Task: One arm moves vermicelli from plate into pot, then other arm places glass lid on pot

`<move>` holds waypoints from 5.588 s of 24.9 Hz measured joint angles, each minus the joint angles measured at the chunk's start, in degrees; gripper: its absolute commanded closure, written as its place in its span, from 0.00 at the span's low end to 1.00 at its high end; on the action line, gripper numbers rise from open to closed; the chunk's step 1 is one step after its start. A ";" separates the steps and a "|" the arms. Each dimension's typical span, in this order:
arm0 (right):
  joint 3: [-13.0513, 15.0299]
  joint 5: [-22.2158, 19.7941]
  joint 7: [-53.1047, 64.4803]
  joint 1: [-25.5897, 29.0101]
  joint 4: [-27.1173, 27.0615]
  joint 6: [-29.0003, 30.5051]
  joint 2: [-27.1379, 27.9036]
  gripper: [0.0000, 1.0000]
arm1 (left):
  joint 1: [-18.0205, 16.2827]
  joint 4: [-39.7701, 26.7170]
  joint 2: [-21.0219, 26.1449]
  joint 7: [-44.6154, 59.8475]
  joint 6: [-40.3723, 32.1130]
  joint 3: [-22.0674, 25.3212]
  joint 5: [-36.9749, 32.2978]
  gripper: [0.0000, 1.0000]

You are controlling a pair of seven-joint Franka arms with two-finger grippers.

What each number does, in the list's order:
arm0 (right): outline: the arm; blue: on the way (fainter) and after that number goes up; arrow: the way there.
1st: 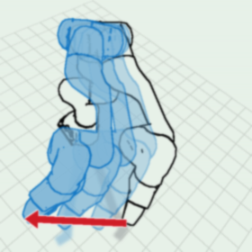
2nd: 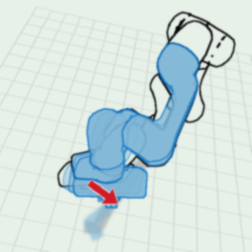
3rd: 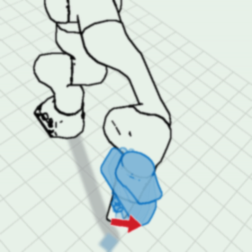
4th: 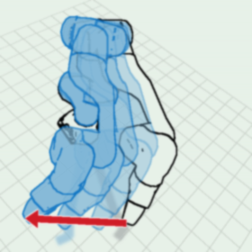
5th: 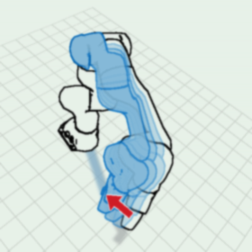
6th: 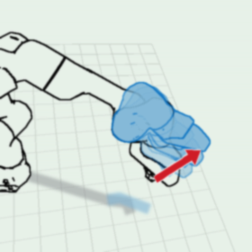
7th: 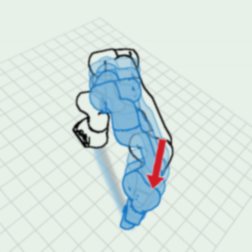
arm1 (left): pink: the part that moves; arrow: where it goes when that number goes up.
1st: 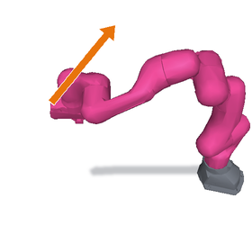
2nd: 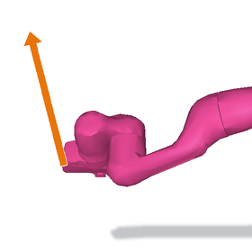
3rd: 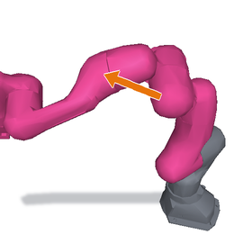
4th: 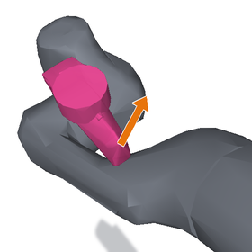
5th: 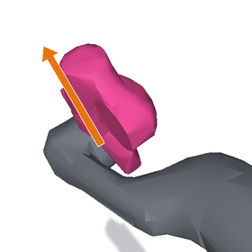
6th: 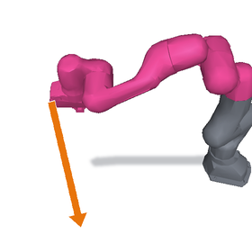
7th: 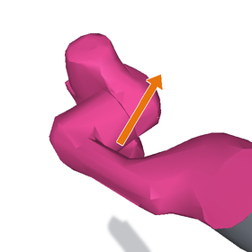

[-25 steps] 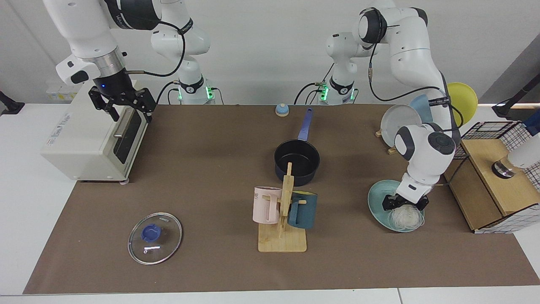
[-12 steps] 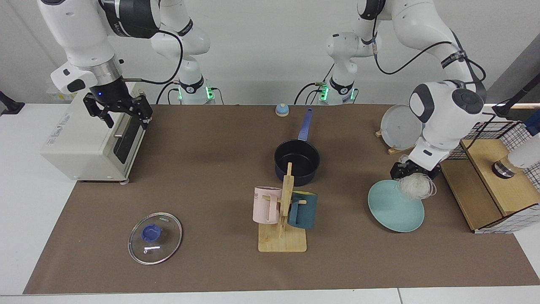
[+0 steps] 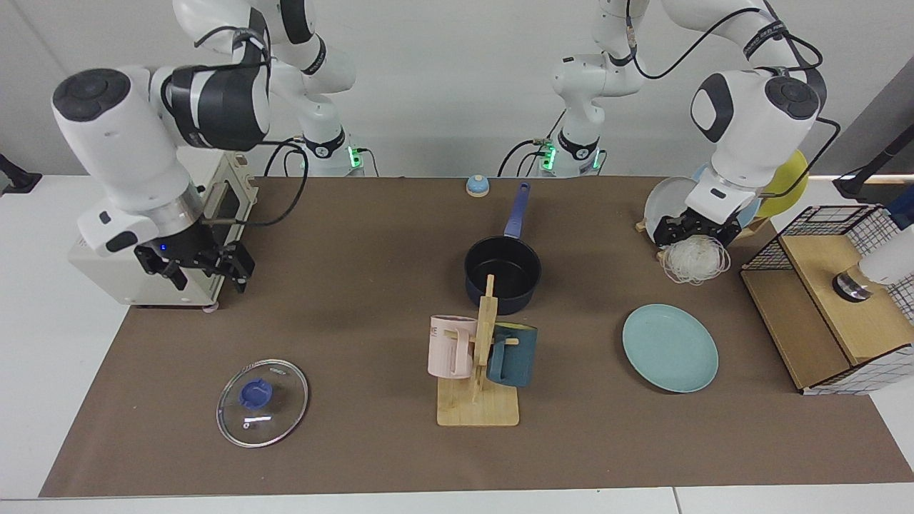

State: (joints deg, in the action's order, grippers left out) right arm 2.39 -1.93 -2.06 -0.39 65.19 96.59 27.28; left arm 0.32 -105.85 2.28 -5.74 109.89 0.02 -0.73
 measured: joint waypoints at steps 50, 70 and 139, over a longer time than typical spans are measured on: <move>-0.52 0.97 -0.11 -0.22 -4.76 21.75 22.83 0.00 | 6.38 -7.47 13.54 51.64 19.63 -24.91 -8.49 0.00; -0.39 0.98 -0.11 -0.24 -3.73 21.75 21.80 1.00 | 6.16 2.27 8.93 39.77 8.18 -17.08 -8.86 0.00; -0.72 -6.37 -57.39 -44.08 11.72 15.83 6.59 1.00 | 3.74 14.44 0.12 4.07 -12.58 0.54 -3.03 0.00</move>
State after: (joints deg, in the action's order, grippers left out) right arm 1.67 -8.30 -59.45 -44.47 76.91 112.42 33.87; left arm 4.06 -91.41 2.40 -1.67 97.31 0.56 -3.77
